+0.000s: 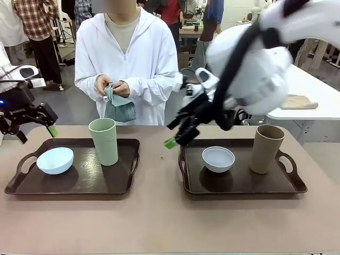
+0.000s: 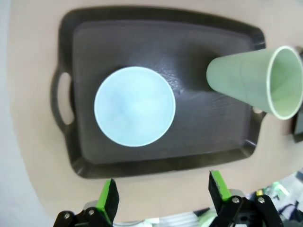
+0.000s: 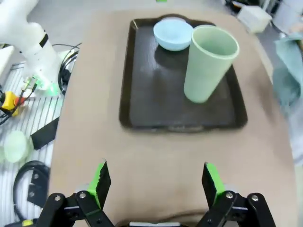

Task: Set up a tray with a mat and arrange the tableware.
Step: Pick up the Picnic Bowl and Reusable plastic cup from the Handle tray in front of the human's position and hold them in the air.

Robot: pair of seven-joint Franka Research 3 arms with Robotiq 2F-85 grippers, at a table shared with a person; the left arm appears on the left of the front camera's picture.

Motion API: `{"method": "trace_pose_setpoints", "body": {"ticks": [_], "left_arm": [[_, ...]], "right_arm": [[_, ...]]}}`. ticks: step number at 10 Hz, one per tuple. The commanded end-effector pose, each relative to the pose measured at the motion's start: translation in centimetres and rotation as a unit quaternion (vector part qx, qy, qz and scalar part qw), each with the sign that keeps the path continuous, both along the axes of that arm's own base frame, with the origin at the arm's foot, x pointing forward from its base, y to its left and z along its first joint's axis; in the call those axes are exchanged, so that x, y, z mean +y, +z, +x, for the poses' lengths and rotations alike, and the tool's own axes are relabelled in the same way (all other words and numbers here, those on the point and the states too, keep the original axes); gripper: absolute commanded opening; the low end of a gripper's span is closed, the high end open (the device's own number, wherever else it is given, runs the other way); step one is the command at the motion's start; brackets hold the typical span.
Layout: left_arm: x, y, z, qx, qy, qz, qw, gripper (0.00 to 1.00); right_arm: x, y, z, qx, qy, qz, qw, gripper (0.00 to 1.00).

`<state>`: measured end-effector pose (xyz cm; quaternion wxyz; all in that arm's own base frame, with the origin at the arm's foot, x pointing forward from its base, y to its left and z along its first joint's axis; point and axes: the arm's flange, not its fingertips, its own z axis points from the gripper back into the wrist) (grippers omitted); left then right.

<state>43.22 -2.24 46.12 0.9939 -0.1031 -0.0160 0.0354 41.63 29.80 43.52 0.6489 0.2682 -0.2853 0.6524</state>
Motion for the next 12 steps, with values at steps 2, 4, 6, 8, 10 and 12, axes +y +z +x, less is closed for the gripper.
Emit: {"method": "trace_pose_setpoints", "body": {"ticks": [2, 4, 6, 8, 10, 12], "left_arm": [[-1.5, -1.9, -0.7, -0.021, 0.011, 0.035, 0.999, 1.0], [-1.8, -2.3, -0.8, -0.035, 0.012, 0.057, 0.998, 1.0], [-1.5, -1.6, -0.8, -0.052, 0.023, 0.085, 0.995, 1.0], [-1.4, -2.3, -0.3, -0.031, -0.003, 0.041, 0.999, 1.0], [-1.2, -2.1, -0.2, -0.038, 0.0, 0.053, 0.998, 1.0], [-1.1, -3.0, 2.0, -0.038, -0.009, 0.079, 0.996, 1.0]], "right_arm": [[5.3, -2.7, 4.2, -0.023, 0.055, 0.009, 0.998, 1.0], [7.5, -2.8, 5.6, -0.012, 0.071, 0.019, 0.997, 1.0], [7.4, -3.0, 4.7, -0.006, 0.059, 0.016, 0.998, 1.0], [7.4, -3.0, 4.7, -0.006, 0.059, 0.016, 0.998, 1.0], [7.8, -3.0, 5.2, -0.004, 0.061, 0.022, 0.998, 1.0], [7.7, -5.4, 7.4, 0.001, 0.026, 0.046, 0.999, 1.0]]}}
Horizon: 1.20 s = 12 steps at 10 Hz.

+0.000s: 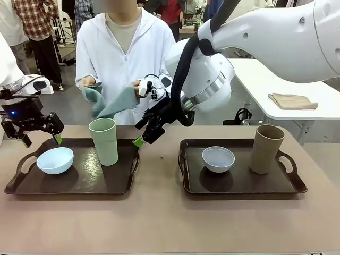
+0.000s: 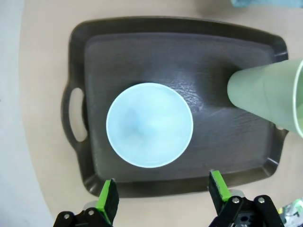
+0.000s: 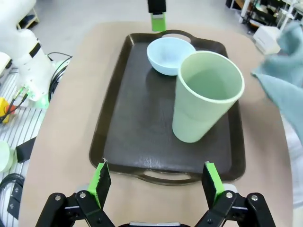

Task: Set up a tray with a mat and arrange the tableware.
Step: Pick up the Picnic Bowl and Reusable plastic cup from the Handle tray in front of the human's position and hold them in the air.

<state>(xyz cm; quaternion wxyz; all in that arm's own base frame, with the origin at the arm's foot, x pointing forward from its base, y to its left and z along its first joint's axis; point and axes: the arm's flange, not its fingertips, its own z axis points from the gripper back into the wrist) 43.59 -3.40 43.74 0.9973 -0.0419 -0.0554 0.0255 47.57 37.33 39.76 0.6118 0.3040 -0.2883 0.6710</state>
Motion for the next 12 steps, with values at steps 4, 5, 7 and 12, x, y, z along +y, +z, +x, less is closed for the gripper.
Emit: {"method": "trace_pose_setpoints", "body": {"ticks": [4, 5, 7, 12], "left_arm": [[2.1, -1.8, 3.1, 0.004, -0.011, 0.023, 1.0, 1.0], [2.5, -2.1, 3.1, 0.008, -0.006, 0.02, 1.0, 1.0], [3.2, -2.7, 3.6, 0.015, 0.007, 0.014, 1.0, 1.0], [4.7, -4.1, 4.3, 0.023, 0.024, 0.006, 0.999, 1.0]], "right_arm": [[1.6, -6.4, 5.5, -0.016, -0.021, 0.022, 0.999, 1.0], [2.3, -7.0, 5.7, -0.02, -0.008, 0.032, 0.999, 1.0], [3.9, -7.8, 5.9, -0.001, 0.01, 0.06, 0.998, 1.0], [5.9, -9.2, 6.3, 0.014, -0.017, 0.072, 0.997, 1.0]]}}
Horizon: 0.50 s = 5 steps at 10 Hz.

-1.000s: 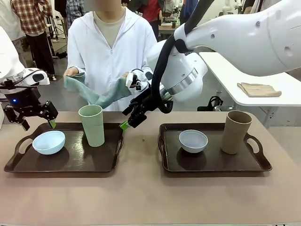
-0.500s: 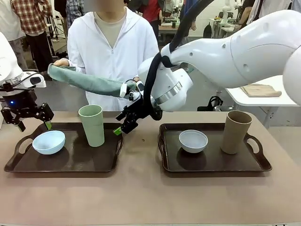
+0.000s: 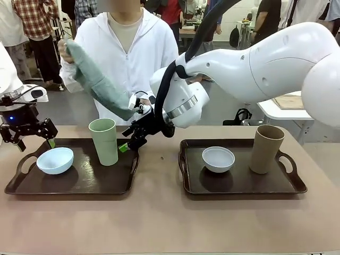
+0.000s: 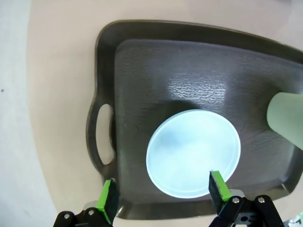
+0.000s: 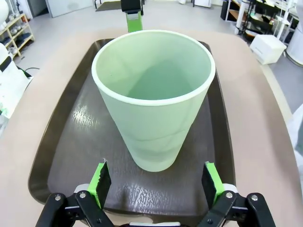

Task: Set up a tray with a mat and arrange the tableware.
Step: Pick up the Picnic Bowl and Reusable plastic cup from the Handle tray in front of the human's position and hold them in the air.

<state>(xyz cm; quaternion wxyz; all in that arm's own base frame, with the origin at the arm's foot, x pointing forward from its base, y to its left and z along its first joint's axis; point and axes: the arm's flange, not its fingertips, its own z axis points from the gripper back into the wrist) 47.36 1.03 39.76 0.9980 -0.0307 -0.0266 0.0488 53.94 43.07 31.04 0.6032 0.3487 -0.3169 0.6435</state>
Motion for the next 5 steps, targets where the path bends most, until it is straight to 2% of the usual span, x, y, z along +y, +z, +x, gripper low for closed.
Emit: {"method": "trace_pose_setpoints", "body": {"ticks": [1, 5], "left_arm": [[0.2, -0.3, 0.5, -0.007, 0.001, -0.002, 1.0, 1.0], [0.1, -0.6, 0.8, 0.001, 0.016, 0.002, 1.0, 1.0]], "right_arm": [[0.7, -0.7, 0.0, -0.011, -0.013, 0.018, 1.0, 1.0], [2.7, -1.4, 0.0, 0.006, 0.0, 0.023, 1.0, 1.0]]}}
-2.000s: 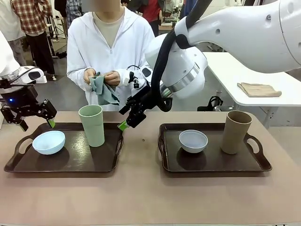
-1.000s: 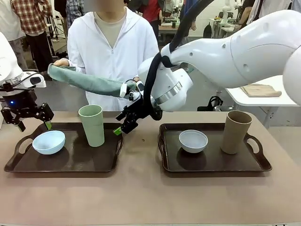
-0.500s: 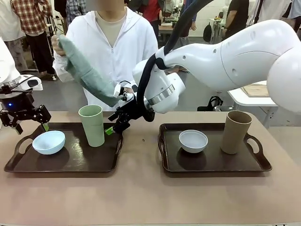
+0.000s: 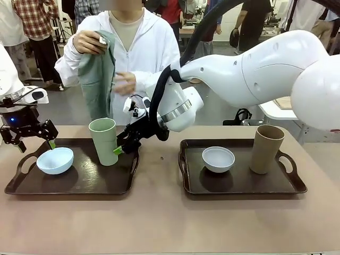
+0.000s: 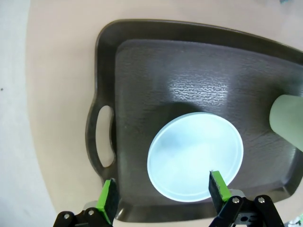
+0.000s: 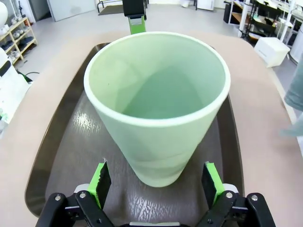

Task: Set up a tray with a mat and arrange the tableware.
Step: Pick up the Picnic Bowl and Reusable plastic cup from the Handle tray in front of the human's position and hold them in the air.

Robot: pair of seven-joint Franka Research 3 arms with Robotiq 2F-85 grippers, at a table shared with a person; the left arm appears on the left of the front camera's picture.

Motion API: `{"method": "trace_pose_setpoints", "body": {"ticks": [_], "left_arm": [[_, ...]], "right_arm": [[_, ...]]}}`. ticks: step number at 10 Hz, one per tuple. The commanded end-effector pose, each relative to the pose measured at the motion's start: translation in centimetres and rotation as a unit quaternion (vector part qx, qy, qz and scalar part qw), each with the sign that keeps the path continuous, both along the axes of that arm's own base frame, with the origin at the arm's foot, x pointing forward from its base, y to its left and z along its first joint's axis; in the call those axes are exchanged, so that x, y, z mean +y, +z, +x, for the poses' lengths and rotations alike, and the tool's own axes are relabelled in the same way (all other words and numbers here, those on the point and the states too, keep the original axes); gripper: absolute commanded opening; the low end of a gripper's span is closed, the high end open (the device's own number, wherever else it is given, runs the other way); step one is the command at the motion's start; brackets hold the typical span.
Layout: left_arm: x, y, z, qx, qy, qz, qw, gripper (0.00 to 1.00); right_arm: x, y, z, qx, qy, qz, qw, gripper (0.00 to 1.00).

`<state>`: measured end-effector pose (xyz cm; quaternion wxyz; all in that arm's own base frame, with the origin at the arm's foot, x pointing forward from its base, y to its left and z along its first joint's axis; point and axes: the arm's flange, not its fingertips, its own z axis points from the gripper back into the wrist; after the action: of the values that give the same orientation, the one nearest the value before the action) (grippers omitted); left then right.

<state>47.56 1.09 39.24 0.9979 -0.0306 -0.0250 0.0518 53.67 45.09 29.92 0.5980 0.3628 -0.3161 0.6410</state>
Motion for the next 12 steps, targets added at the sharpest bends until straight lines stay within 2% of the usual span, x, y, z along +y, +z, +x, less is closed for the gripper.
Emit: {"method": "trace_pose_setpoints", "body": {"ticks": [1, 4, 8, 10, 12], "left_arm": [[0.0, -0.1, 0.7, 0.0, 0.014, 0.004, 1.0, 1.0], [0.0, -0.6, 0.8, 0.002, 0.016, 0.009, 1.0, 1.0], [0.5, -1.3, 1.1, 0.011, 0.027, 0.01, 1.0, 1.0], [0.6, -2.0, 1.6, 0.027, 0.033, 0.02, 0.999, 1.0], [0.4, -3.0, 1.7, 0.042, 0.026, 0.019, 0.999, 1.0]], "right_arm": [[1.2, -0.3, 0.3, -0.003, -0.003, 0.014, 1.0, 1.0], [2.6, -0.4, 0.5, -0.006, 0.001, 0.024, 1.0, 1.0], [4.5, -1.2, 1.1, 0.009, 0.009, 0.021, 1.0, 1.0], [5.1, -1.3, 1.4, 0.022, 0.003, 0.027, 0.999, 1.0], [5.1, -1.5, 1.4, 0.018, 0.007, 0.039, 0.999, 1.0]]}}
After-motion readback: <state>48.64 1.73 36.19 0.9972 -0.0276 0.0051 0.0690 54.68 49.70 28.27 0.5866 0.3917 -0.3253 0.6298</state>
